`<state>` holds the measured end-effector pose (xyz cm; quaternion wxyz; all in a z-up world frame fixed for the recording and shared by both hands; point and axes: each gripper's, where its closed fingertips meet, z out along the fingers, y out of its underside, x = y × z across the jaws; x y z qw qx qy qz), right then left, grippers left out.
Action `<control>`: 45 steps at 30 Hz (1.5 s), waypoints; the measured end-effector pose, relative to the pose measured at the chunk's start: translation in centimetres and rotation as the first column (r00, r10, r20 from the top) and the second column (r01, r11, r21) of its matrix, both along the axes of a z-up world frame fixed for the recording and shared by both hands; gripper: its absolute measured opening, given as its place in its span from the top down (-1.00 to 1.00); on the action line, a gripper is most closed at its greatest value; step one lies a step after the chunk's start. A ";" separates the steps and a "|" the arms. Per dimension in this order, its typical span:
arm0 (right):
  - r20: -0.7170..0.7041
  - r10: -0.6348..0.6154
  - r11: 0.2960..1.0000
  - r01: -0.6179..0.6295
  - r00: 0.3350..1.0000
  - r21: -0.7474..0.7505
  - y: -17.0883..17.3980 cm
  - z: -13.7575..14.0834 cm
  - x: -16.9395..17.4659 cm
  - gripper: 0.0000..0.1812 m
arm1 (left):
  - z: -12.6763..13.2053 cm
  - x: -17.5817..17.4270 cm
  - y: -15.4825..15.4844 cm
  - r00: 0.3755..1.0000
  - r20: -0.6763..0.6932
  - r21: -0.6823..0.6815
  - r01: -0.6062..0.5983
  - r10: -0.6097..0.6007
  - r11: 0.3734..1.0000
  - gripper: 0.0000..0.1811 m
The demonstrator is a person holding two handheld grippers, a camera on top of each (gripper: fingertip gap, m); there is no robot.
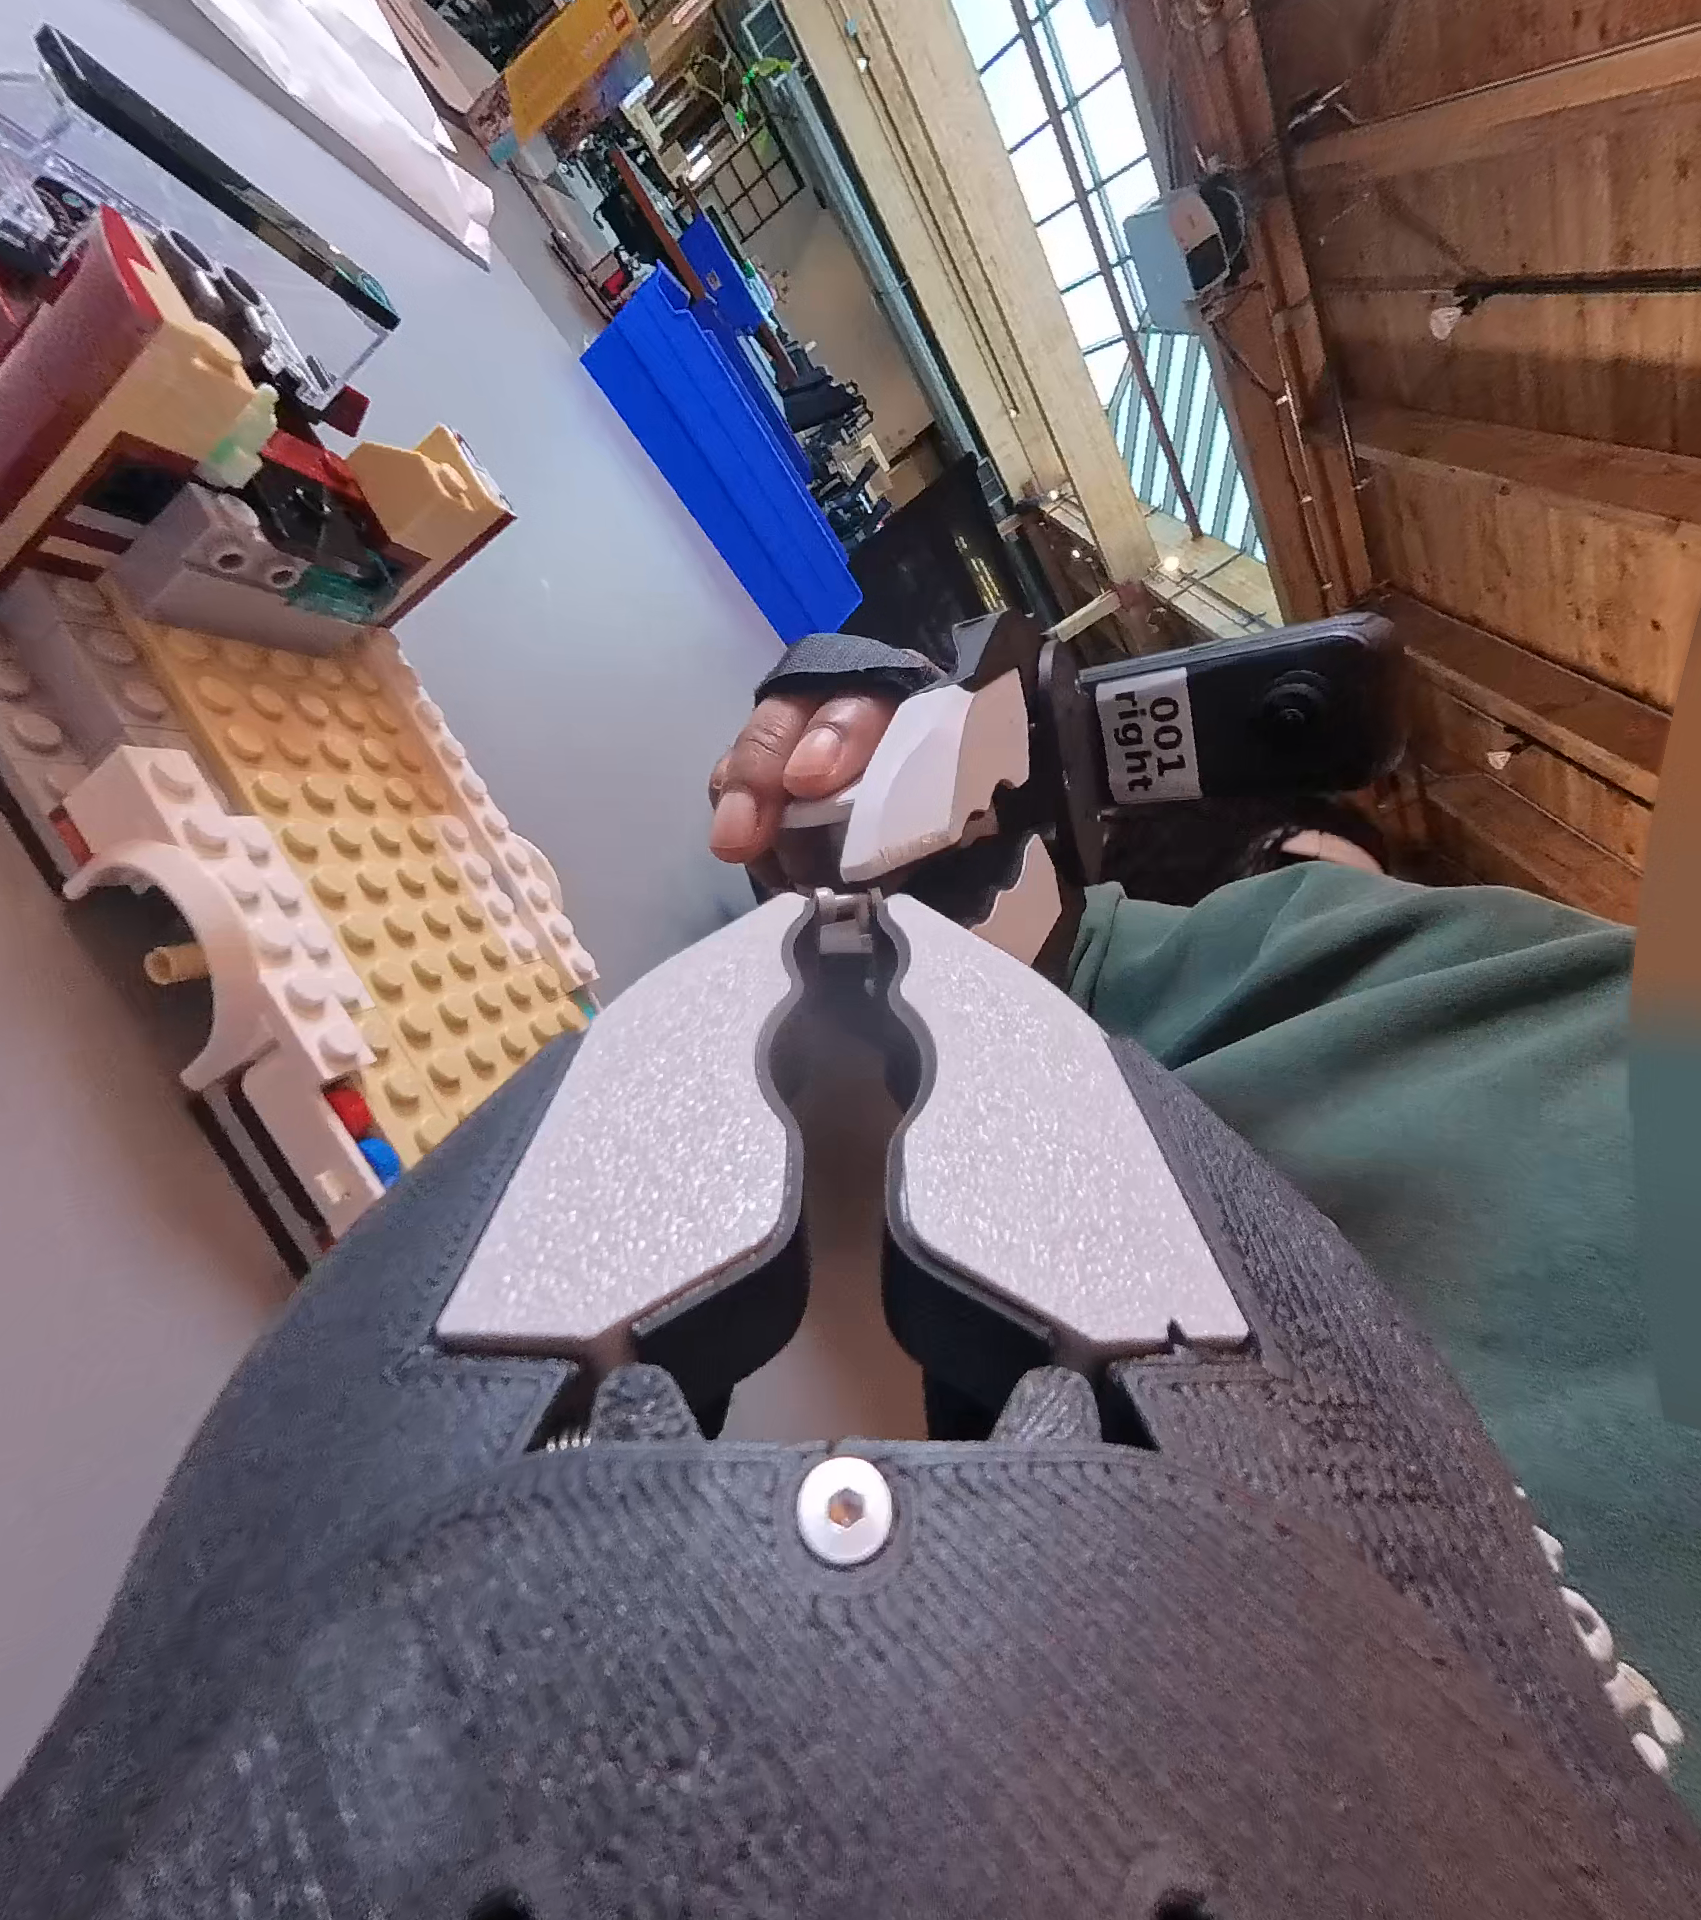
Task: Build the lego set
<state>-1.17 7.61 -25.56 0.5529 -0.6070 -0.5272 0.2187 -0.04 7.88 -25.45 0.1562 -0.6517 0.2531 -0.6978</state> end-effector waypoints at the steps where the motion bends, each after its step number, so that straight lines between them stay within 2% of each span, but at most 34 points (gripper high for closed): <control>1: 0.008 -0.006 1.000 0.006 1.000 0.008 0.0 0.0 0.0 0.82 | 0.0 0.0 0.1 1.000 0.000 -0.002 -0.004 0.004 1.000 0.90; 7: 0.032 -0.071 0.996 0.069 0.997 0.062 0.8 0.1 -0.2 0.89 | 0.2 0.1 0.3 0.999 0.004 0.016 -0.032 0.032 0.999 0.90; 13: 0.014 -0.073 0.997 0.073 0.997 0.027 1.0 0.1 -0.2 0.89 | 0.3 0.0 0.5 0.998 0.009 0.029 -0.055 0.054 0.998 0.89; 16: -0.009 -0.078 0.997 0.077 0.997 -0.020 1.3 0.2 0.3 0.89 | 0.5 -0.5 1.8 0.992 -0.012 0.113 -0.124 0.126 0.986 0.73; 18: -0.021 -0.101 0.993 0.100 0.995 -0.062 1.9 0.2 1.1 0.89 | 0.4 -1.2 3.2 0.979 -0.069 0.261 -0.170 0.194 0.950 0.69; 20: -0.014 -0.129 0.988 0.127 0.992 -0.091 3.0 0.2 2.0 0.89 | 0.0 -1.8 4.6 0.954 -0.149 0.430 -0.176 0.262 0.885 0.63; 23: 0.022 -0.163 0.981 0.164 0.986 -0.106 4.8 0.5 3.0 0.89 | -2.1 -2.5 5.7 0.893 -0.309 0.632 -0.065 0.328 0.772 0.49; 25: 0.068 -0.179 0.976 0.185 0.982 -0.113 5.9 0.7 3.5 0.89 | -3.9 -2.8 6.0 0.848 -0.401 0.689 0.032 0.345 0.724 0.39; 30: 0.196 -0.152 0.962 0.190 0.969 -0.196 8.4 0.4 3.7 0.89 | -5.7 -2.4 5.0 0.828 -0.479 0.674 0.132 0.293 0.727 0.42; 34: 0.237 -0.095 0.940 0.165 0.967 -0.298 9.3 -0.7 3.0 0.89 | -5.8 -2.3 4.7 0.824 -0.483 0.677 0.135 0.298 0.723 0.46; 38: 0.280 -0.074 0.935 0.164 0.957 -0.315 9.6 -1.6 3.0 0.89 | -5.9 -2.4 4.2 0.818 -0.495 0.667 0.141 0.294 0.731 0.51; 40: 0.281 -0.072 0.934 0.163 0.957 -0.317 9.5 -1.8 3.0 0.89 | -5.7 -2.5 4.3 0.810 -0.502 0.675 0.146 0.305 0.723 0.50; 42: 0.280 -0.078 0.937 0.166 0.957 -0.306 9.6 -1.7 3.1 0.89 | -4.6 -2.7 5.6 0.799 -0.482 0.717 0.124 0.360 0.686 0.52; 45: 0.297 -0.090 0.941 0.179 0.951 -0.287 9.6 -1.9 3.5 0.89 | -2.5 -1.9 6.6 0.821 -0.441 0.753 0.119 0.362 0.647 0.59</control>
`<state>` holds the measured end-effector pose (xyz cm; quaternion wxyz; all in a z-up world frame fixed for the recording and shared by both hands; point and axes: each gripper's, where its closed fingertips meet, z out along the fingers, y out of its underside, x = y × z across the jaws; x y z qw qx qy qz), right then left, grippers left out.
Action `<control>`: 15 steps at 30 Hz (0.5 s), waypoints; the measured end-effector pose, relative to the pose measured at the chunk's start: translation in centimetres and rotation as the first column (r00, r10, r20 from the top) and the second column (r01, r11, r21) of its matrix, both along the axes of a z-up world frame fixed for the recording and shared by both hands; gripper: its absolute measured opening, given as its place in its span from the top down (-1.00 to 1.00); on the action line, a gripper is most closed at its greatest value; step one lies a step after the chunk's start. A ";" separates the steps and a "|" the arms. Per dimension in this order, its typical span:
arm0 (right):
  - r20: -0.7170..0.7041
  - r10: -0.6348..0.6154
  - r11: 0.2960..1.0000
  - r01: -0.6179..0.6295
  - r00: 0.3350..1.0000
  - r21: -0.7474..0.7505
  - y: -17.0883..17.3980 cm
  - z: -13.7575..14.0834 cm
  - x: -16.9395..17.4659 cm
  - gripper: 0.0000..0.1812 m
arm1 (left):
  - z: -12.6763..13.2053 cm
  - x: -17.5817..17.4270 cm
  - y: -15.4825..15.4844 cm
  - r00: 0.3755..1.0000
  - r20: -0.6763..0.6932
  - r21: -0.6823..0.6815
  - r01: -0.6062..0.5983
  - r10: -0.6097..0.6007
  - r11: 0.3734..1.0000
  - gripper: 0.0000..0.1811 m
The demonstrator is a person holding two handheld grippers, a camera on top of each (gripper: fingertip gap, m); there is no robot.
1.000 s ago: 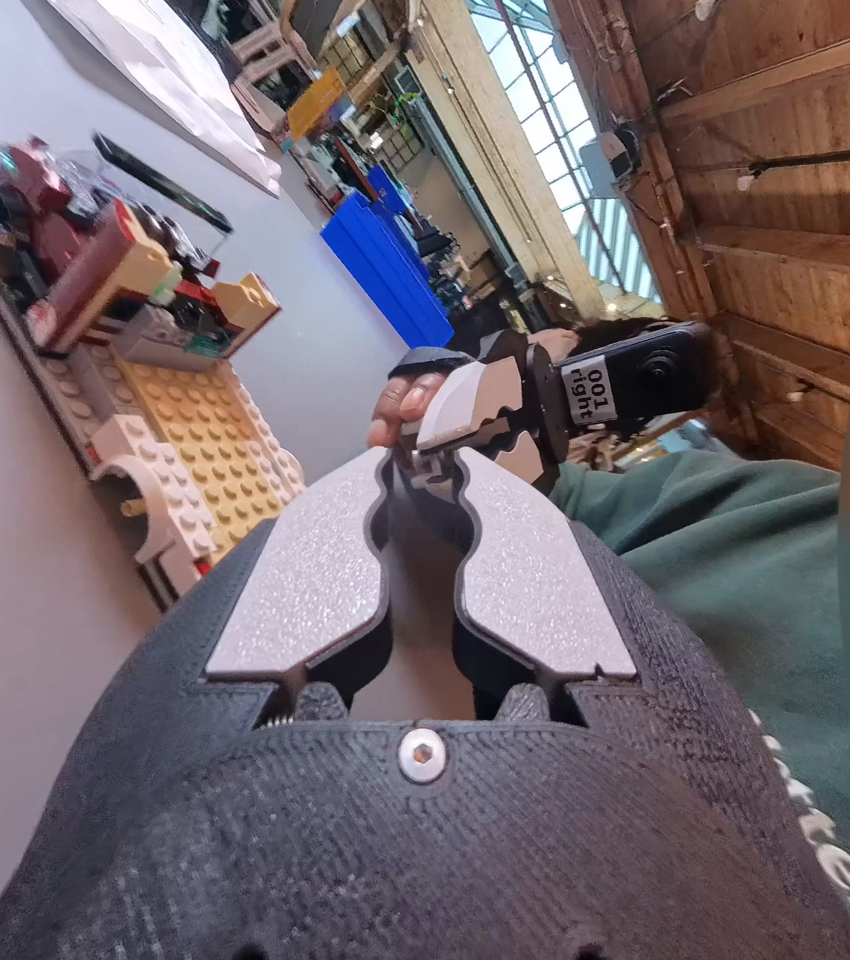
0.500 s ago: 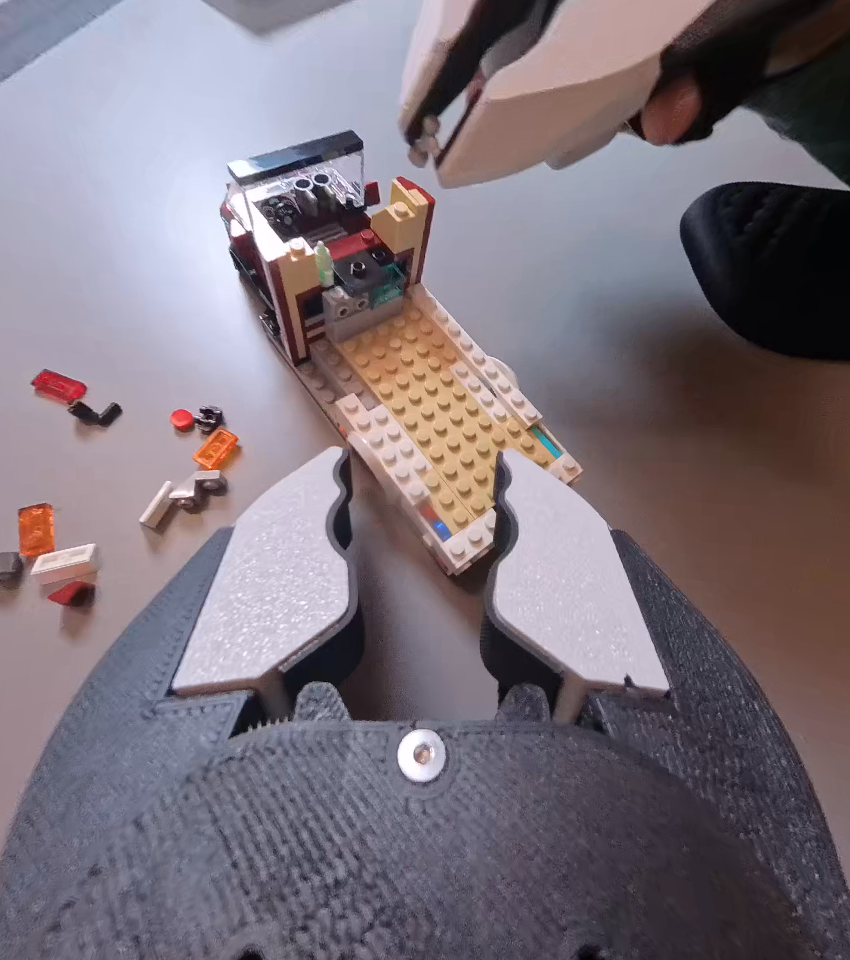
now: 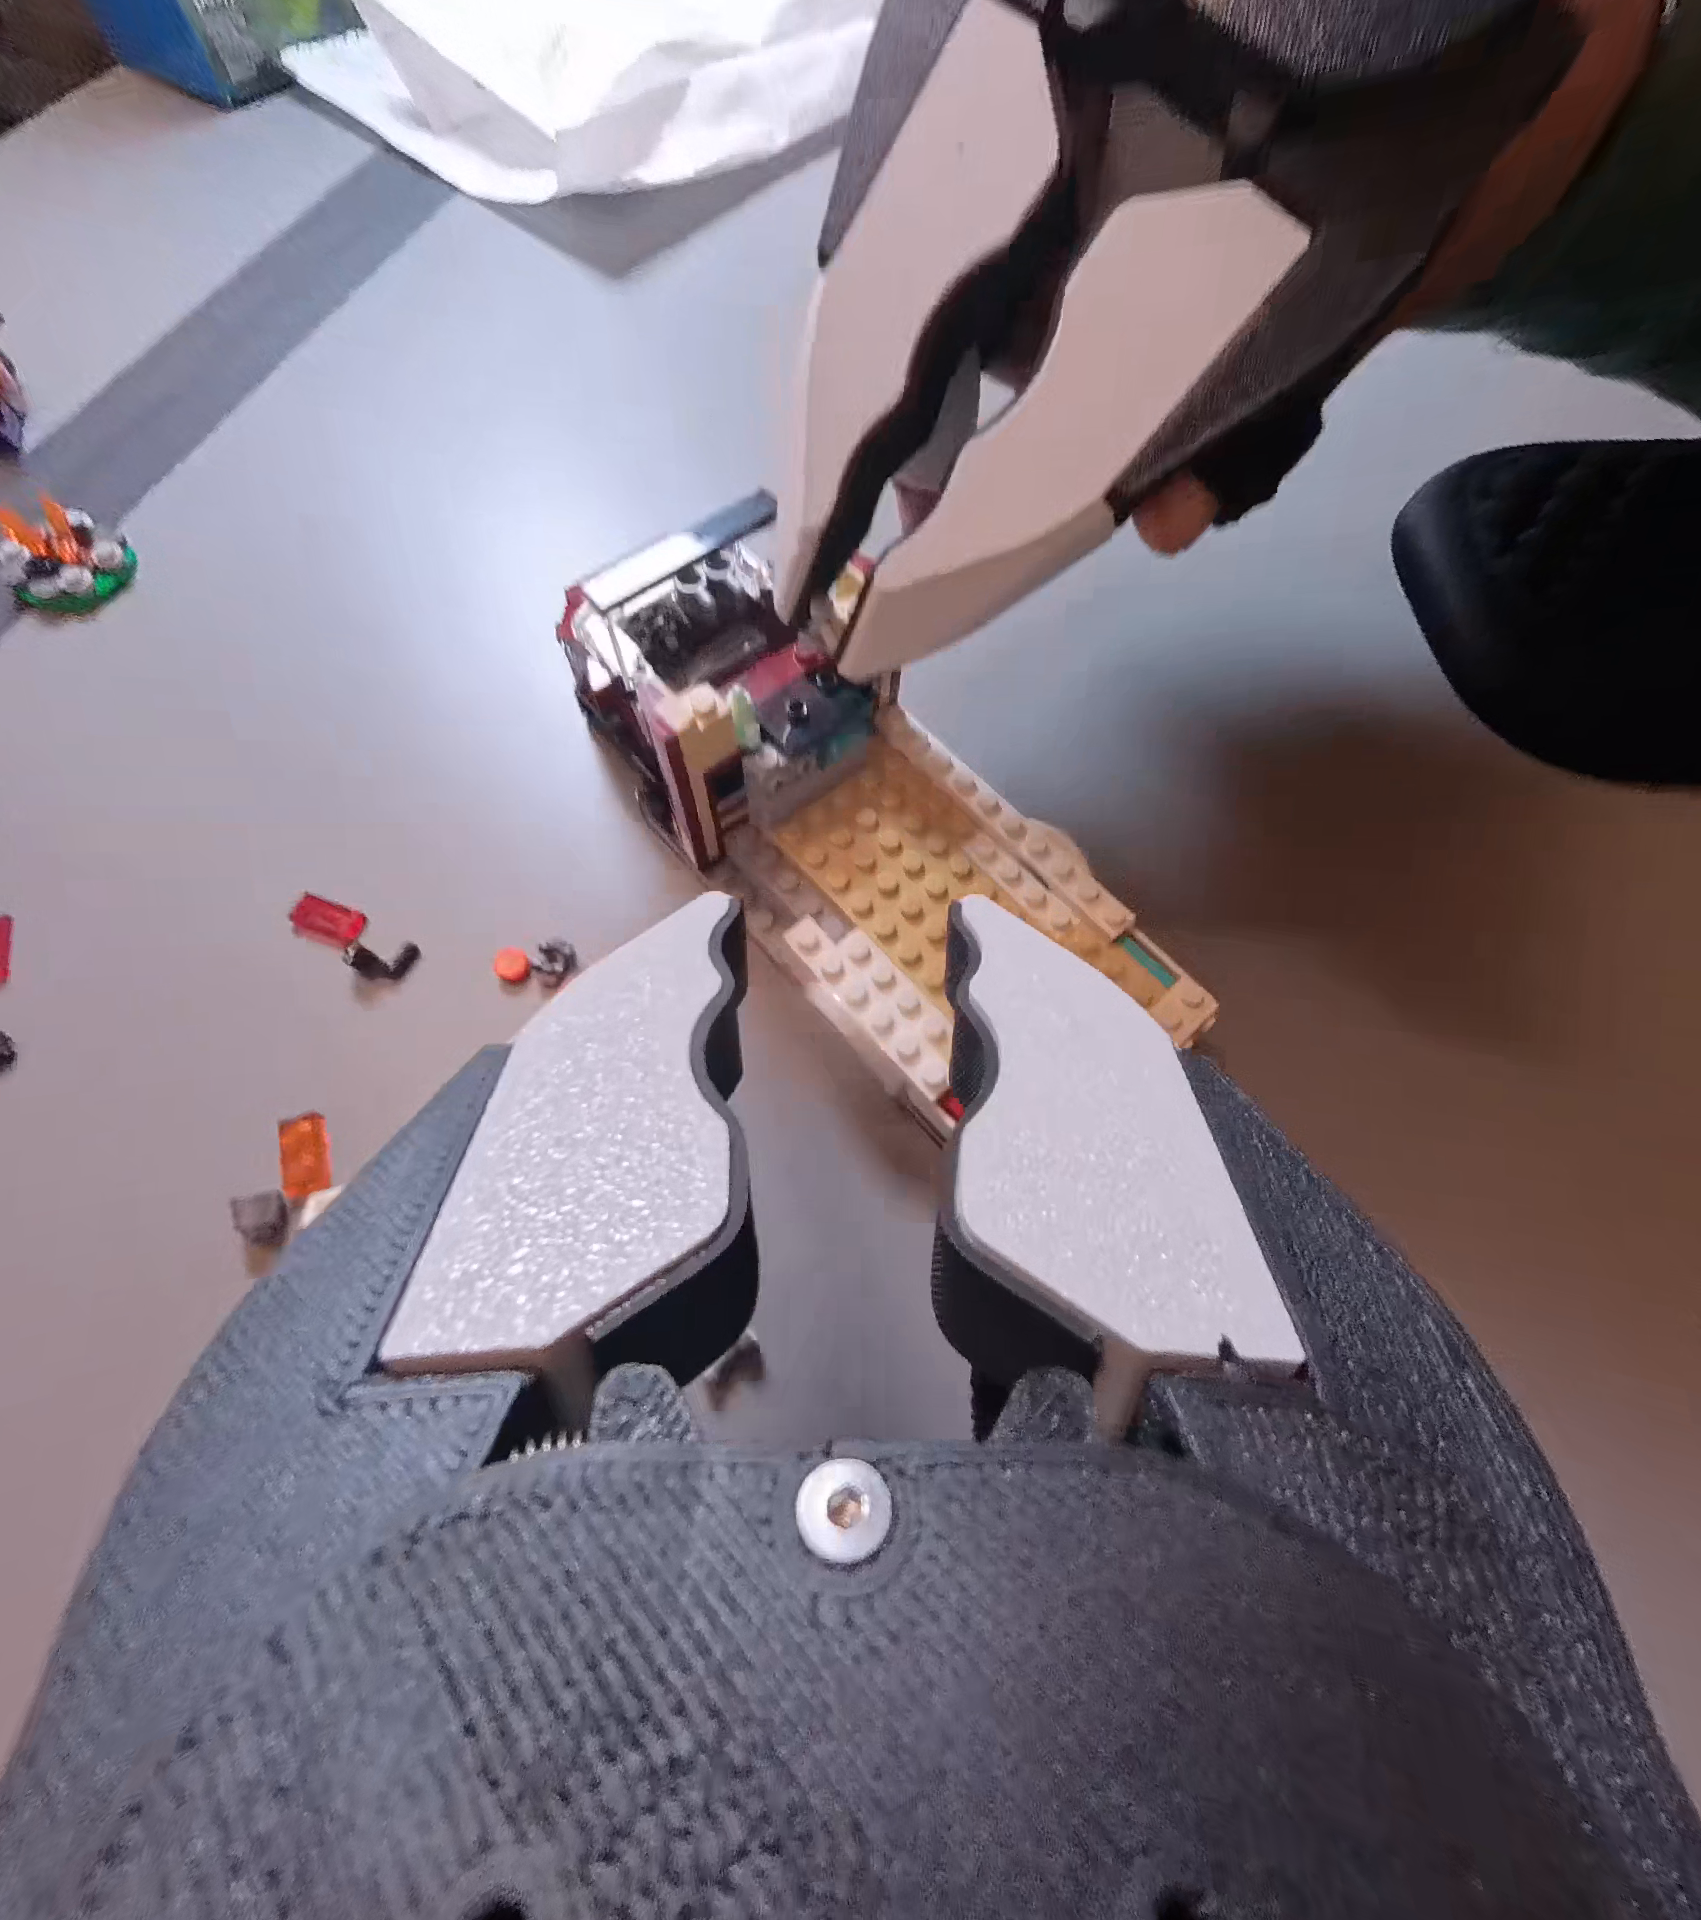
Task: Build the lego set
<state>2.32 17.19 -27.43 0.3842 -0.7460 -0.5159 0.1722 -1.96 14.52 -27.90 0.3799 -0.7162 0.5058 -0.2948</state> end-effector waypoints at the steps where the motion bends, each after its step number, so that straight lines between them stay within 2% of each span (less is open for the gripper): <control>1: 0.006 -0.003 1.000 0.003 1.000 0.002 0.0 -0.1 0.1 0.89 | 0.5 0.5 0.3 1.000 0.004 0.016 0.008 -0.008 1.000 0.60; 4: 0.017 -0.017 1.000 0.017 1.000 0.000 0.1 -0.2 0.3 0.89 | 1.0 2.1 1.1 0.999 -0.012 0.058 0.047 -0.046 0.997 0.61; 8: 0.050 -0.035 0.999 0.035 0.998 -0.010 0.2 -0.5 0.6 0.88 | 0.2 3.8 1.4 0.995 -0.050 0.078 0.090 -0.086 0.993 0.62; 15: 0.073 -0.038 0.998 0.042 0.997 -0.051 0.2 -1.3 0.6 0.88 | -0.6 4.0 1.4 0.995 -0.037 0.065 0.092 -0.090 0.994 0.65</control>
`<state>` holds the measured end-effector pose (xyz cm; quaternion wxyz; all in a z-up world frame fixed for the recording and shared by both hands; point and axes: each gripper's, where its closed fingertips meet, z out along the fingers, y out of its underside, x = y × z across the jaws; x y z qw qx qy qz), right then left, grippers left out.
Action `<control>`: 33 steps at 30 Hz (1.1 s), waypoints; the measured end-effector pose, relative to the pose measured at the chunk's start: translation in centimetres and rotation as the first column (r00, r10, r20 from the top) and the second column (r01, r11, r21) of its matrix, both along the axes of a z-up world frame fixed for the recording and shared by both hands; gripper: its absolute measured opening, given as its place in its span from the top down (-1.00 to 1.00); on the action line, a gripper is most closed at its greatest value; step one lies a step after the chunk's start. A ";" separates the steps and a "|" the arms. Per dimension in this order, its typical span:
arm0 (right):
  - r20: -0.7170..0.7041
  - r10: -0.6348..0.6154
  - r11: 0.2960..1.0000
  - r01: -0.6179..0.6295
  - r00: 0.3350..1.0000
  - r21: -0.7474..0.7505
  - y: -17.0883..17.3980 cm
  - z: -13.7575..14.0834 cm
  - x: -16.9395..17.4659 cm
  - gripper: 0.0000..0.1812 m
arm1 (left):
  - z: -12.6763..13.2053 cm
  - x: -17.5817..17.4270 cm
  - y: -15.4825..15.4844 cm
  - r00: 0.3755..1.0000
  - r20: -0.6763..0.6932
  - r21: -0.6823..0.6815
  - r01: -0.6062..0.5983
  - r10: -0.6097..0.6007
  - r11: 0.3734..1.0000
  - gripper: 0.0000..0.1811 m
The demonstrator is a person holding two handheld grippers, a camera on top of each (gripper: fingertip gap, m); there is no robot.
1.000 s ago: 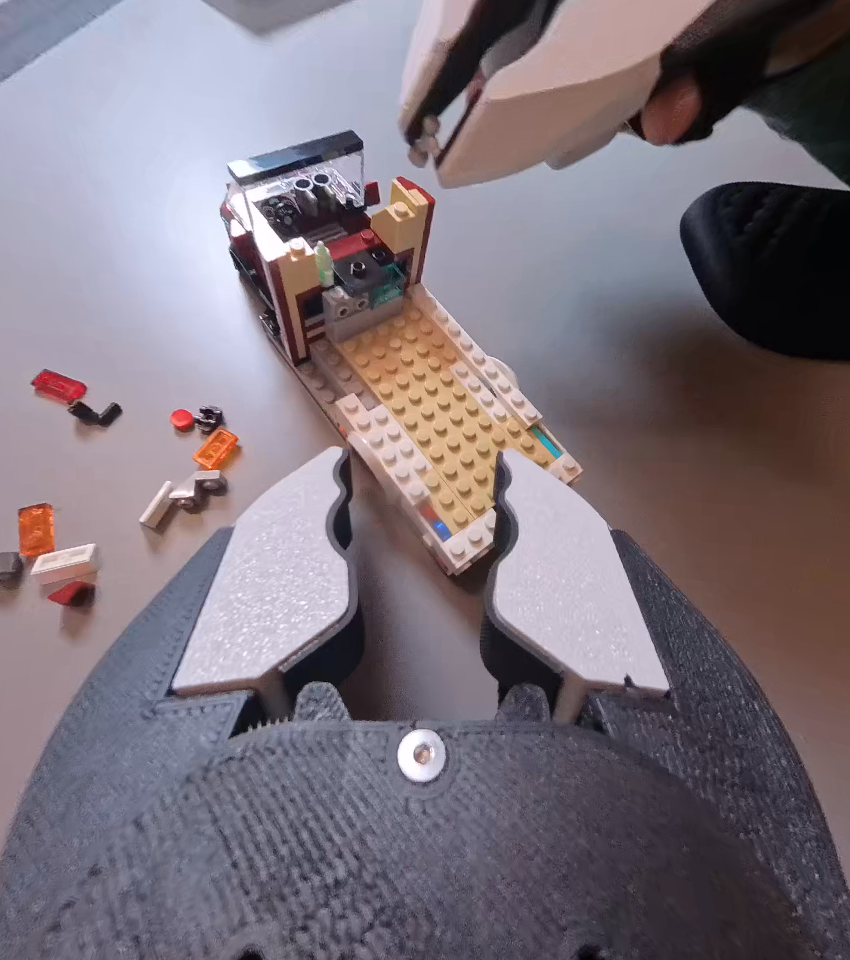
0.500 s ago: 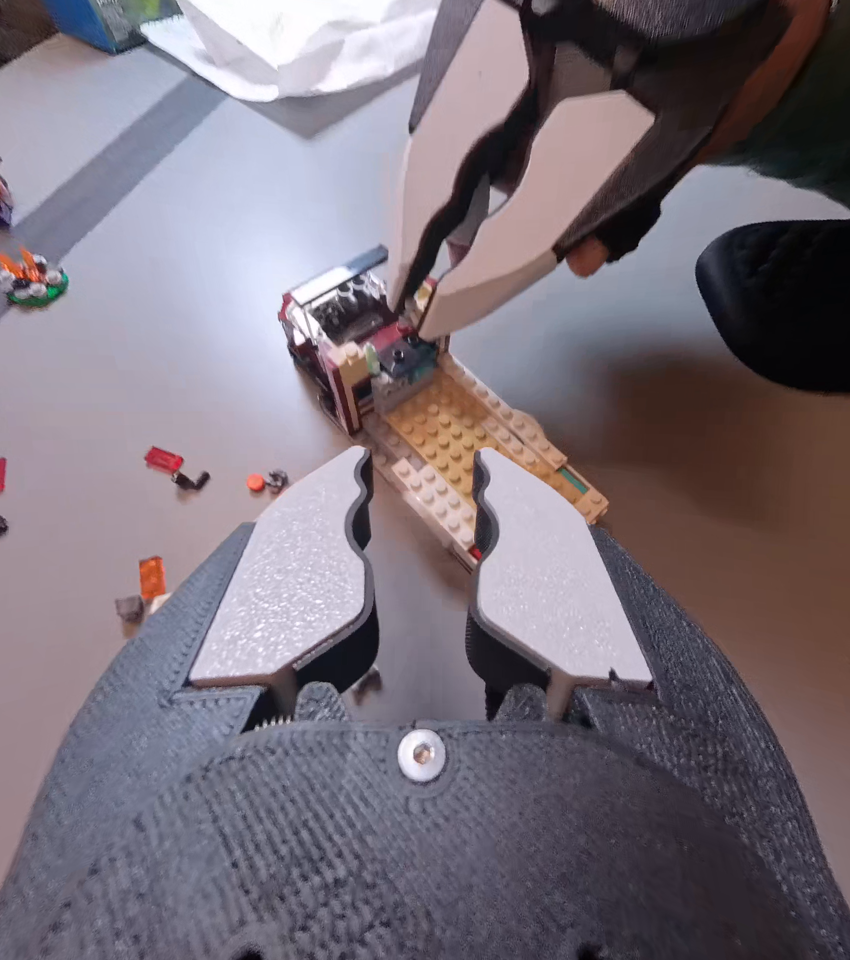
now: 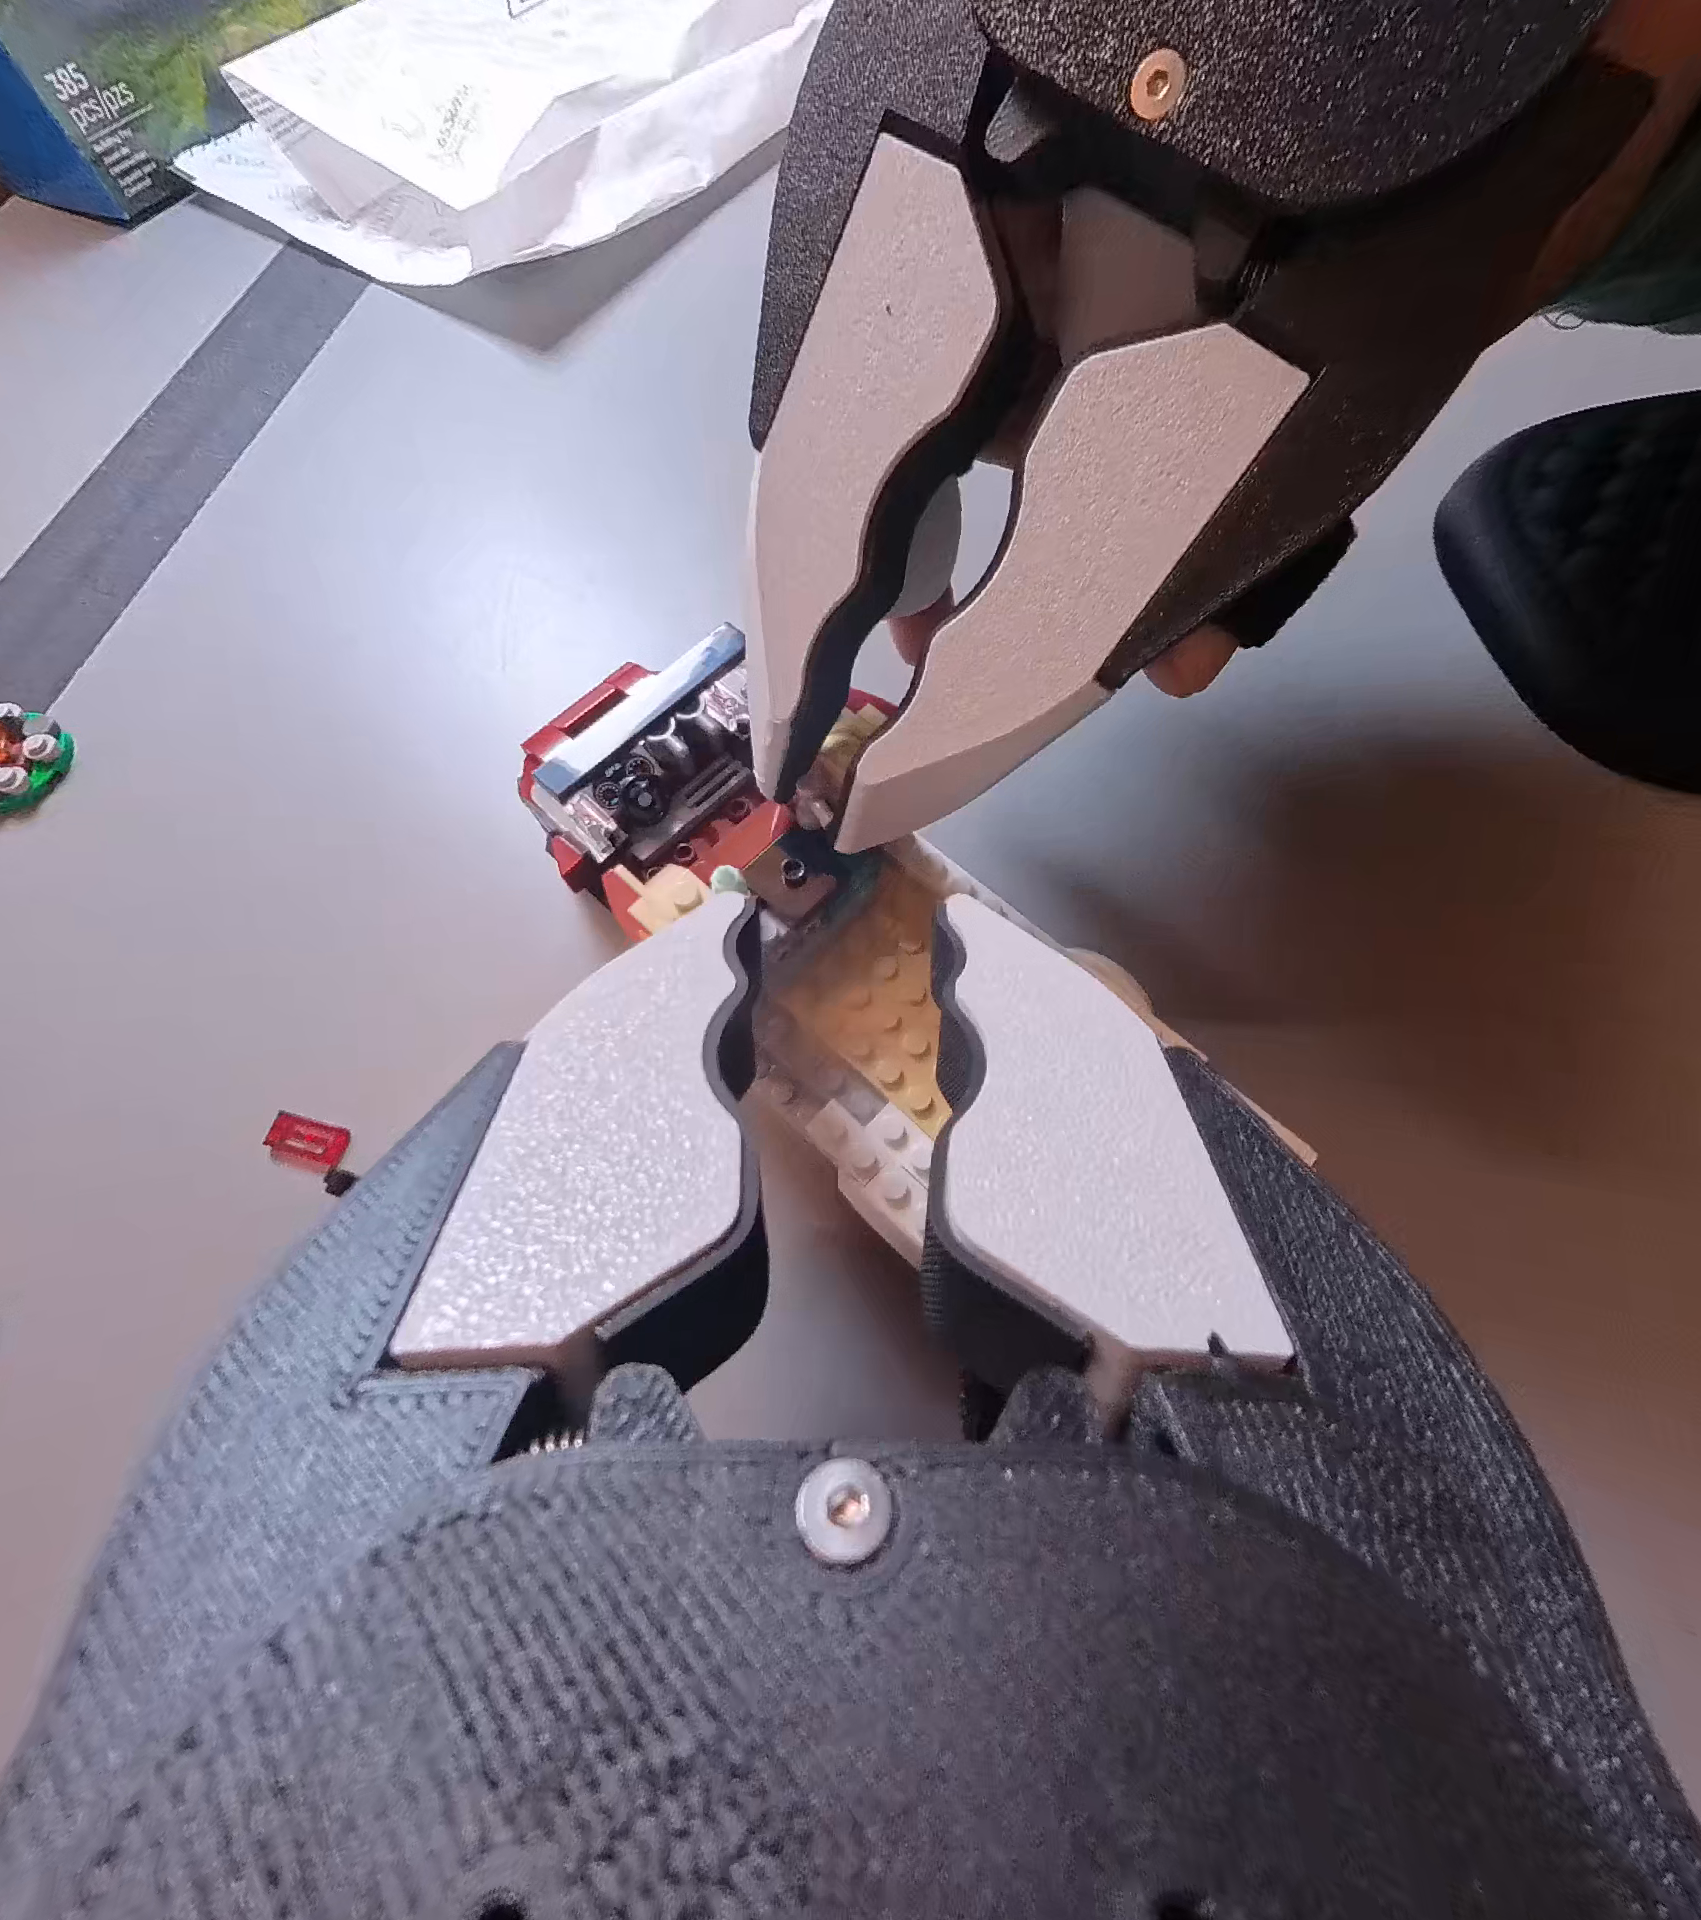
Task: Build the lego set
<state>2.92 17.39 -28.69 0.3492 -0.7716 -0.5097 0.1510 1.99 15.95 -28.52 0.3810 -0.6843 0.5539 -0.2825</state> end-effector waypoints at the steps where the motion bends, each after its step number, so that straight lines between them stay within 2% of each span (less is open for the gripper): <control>1: -0.001 -0.001 1.000 0.001 1.000 -0.003 0.0 0.0 0.0 0.88 | -0.1 -0.1 0.0 1.000 -0.002 0.000 -0.001 0.001 1.000 0.65; 19: 0.051 0.042 0.999 -0.040 0.998 -0.031 -0.3 0.1 -0.1 0.89 | -0.7 -0.6 -0.2 1.000 -0.006 -0.014 -0.009 0.009 1.000 0.65; 33: 0.045 0.058 0.987 -0.051 0.997 -0.151 -0.4 -0.2 -0.3 0.89 | -1.5 -0.9 -0.7 0.998 -0.042 -0.031 -0.054 0.053 0.998 0.51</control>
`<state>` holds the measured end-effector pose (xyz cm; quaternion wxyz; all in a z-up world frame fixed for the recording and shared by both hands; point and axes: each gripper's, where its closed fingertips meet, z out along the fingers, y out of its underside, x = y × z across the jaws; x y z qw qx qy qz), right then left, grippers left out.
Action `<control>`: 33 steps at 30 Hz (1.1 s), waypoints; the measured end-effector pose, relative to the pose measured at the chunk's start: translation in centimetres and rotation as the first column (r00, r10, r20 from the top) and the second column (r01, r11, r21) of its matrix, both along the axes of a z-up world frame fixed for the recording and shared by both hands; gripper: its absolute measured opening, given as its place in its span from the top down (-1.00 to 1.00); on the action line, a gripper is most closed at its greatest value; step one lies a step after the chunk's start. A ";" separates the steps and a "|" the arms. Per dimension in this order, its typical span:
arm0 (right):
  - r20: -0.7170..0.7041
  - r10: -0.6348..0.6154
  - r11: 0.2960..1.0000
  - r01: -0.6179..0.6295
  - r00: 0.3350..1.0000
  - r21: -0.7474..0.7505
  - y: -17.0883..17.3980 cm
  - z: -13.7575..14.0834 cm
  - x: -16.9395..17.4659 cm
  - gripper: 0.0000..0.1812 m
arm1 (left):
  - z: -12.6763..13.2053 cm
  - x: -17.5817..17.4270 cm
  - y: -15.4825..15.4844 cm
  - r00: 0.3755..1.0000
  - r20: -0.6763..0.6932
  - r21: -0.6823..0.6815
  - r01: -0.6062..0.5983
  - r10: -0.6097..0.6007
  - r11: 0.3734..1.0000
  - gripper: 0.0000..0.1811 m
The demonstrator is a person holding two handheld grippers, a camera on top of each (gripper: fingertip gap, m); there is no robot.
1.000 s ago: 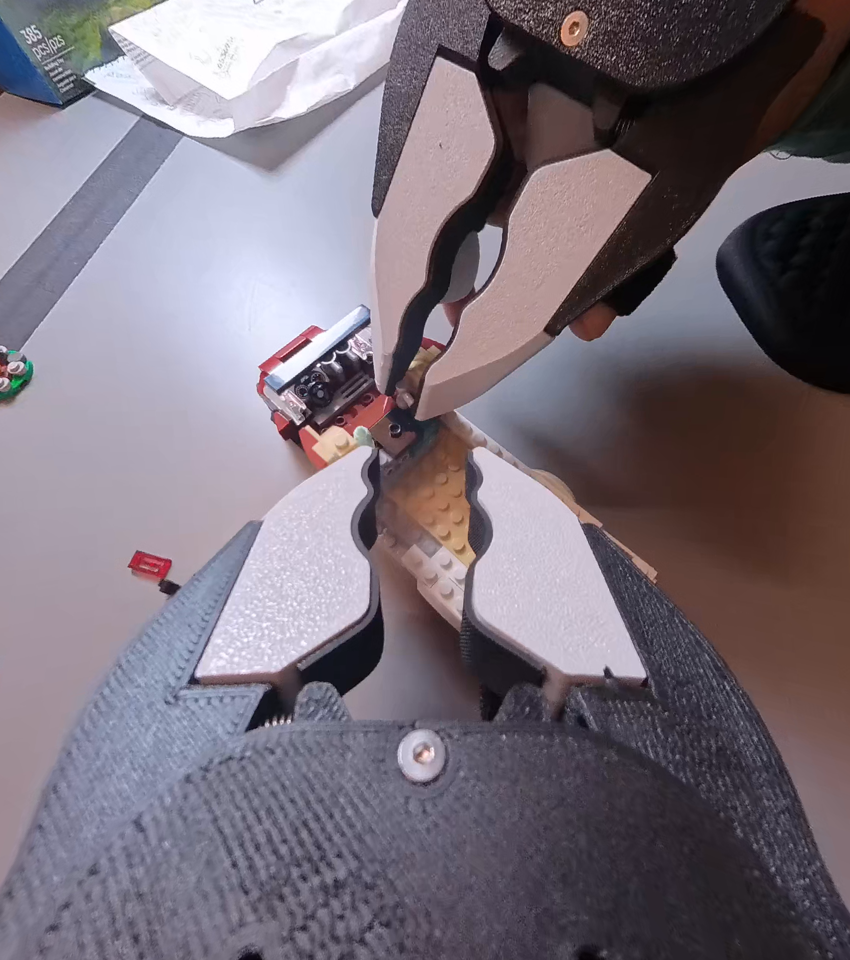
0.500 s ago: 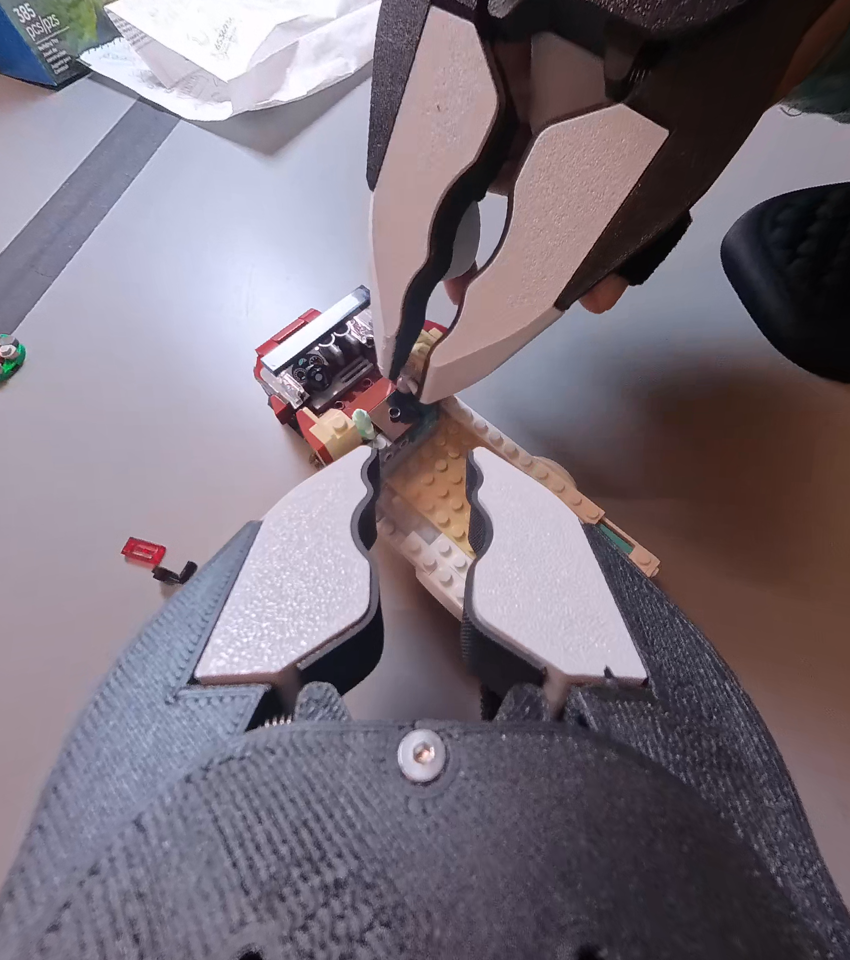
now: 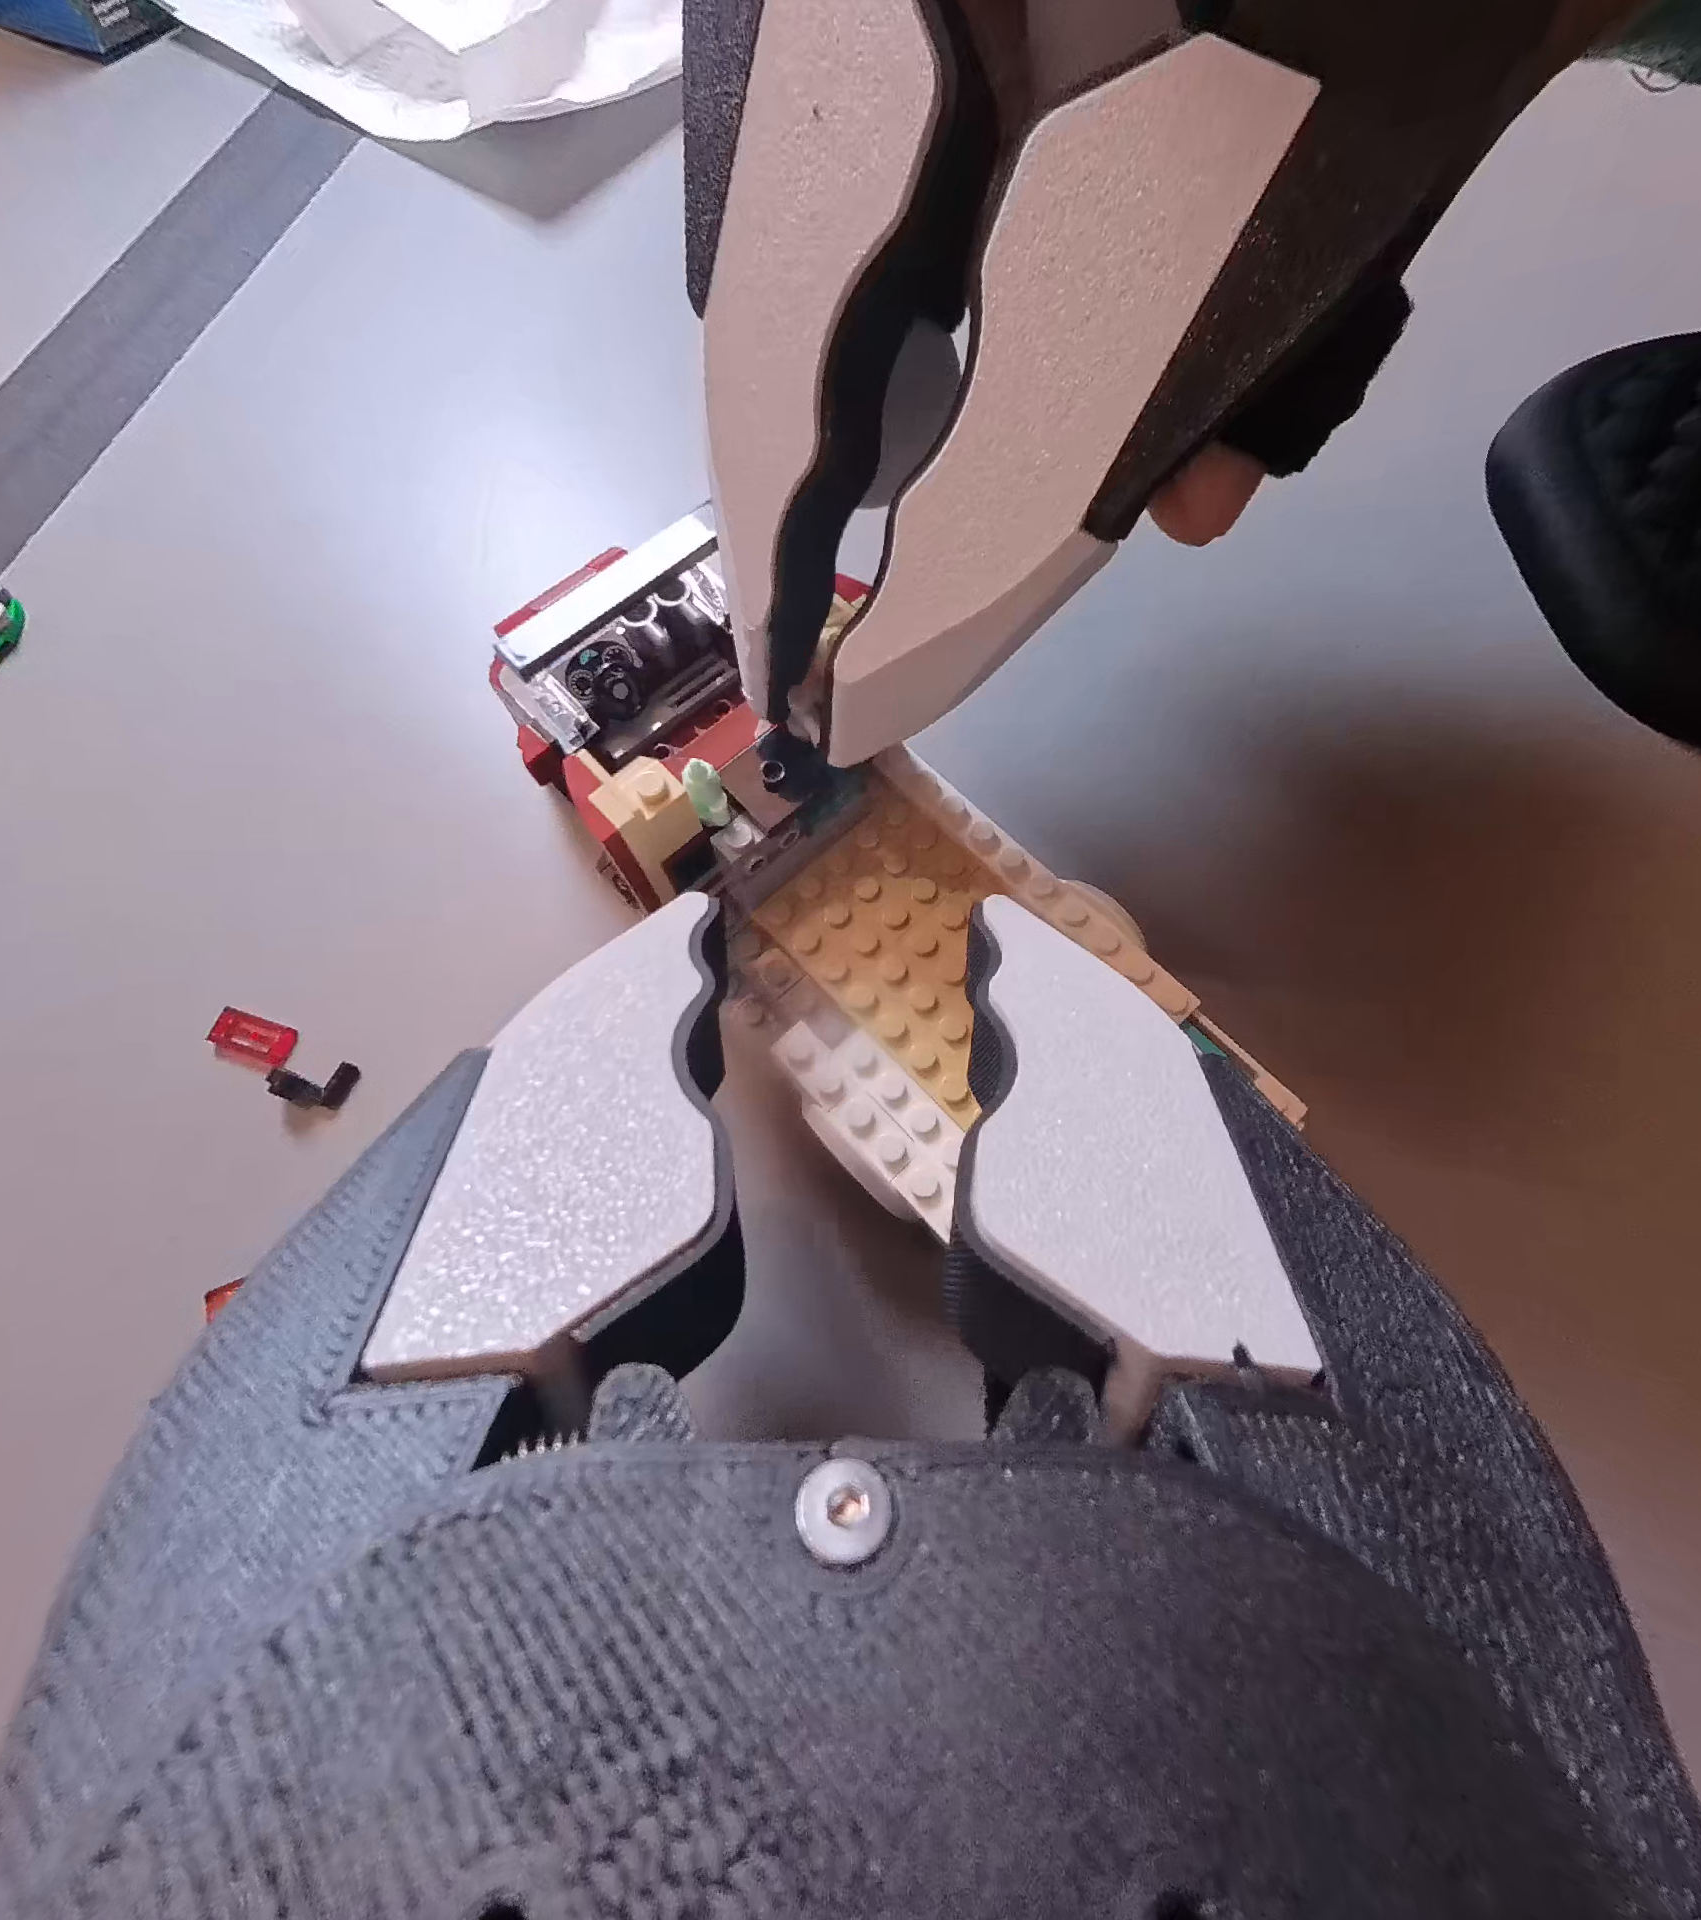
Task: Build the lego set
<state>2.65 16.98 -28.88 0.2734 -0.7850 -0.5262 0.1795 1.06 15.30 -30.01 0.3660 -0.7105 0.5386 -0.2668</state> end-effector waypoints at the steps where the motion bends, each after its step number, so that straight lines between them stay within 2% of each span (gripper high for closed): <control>1: 0.000 -0.002 1.000 0.002 1.000 -0.014 0.0 -0.1 0.0 0.90 | 0.0 0.0 0.0 1.000 -0.001 -0.002 -0.004 0.004 1.000 0.51; 5: 0.003 0.002 0.999 -0.001 1.000 -0.053 0.0 -0.2 0.0 0.91 | -0.1 0.0 0.0 1.000 -0.010 0.003 -0.016 0.016 1.000 0.50; 20: 0.022 0.026 0.999 -0.025 0.999 -0.035 -0.1 -0.1 0.1 0.87 | -0.3 0.1 -0.2 1.000 -0.021 0.002 -0.010 0.010 1.000 0.49; 33: -0.019 0.023 1.000 -0.023 1.000 0.008 0.0 1.3 0.0 0.77 | -0.4 0.2 -0.4 1.000 -0.027 0.000 -0.010 0.010 1.000 0.49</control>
